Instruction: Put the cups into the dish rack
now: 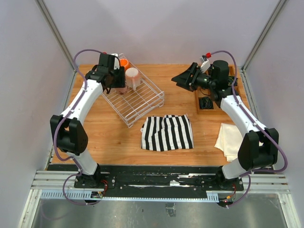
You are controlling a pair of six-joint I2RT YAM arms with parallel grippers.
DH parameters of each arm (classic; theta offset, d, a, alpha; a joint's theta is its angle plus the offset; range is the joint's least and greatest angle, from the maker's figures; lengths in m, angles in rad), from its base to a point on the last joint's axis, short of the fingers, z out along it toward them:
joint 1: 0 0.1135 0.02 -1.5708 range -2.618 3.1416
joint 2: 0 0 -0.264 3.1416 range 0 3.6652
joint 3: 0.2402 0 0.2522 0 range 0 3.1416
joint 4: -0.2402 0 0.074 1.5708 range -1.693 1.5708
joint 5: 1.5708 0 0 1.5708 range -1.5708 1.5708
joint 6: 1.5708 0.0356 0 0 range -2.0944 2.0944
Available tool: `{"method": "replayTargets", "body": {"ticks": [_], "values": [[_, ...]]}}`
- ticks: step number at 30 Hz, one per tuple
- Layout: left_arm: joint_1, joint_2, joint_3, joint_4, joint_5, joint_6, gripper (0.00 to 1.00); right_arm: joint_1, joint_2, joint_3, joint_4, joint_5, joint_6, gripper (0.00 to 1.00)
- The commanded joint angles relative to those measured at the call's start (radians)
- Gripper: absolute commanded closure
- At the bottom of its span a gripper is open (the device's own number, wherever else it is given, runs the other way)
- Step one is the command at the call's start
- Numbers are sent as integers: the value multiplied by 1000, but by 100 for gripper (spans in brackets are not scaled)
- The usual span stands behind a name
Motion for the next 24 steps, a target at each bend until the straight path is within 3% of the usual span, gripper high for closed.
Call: {"method": "replayTargets", "body": {"ticks": [1,17,24], "values": [[-1,13,-21,3,-98,108,100,-15,10,16,5,-17,-12,36],[-3,65,-66,26,-218,195,100,-14,2,4,5,-17,-4,36],[-3,90,-85,47,-203,194,100,-15,-3,0,7,-15,-4,36]]}}
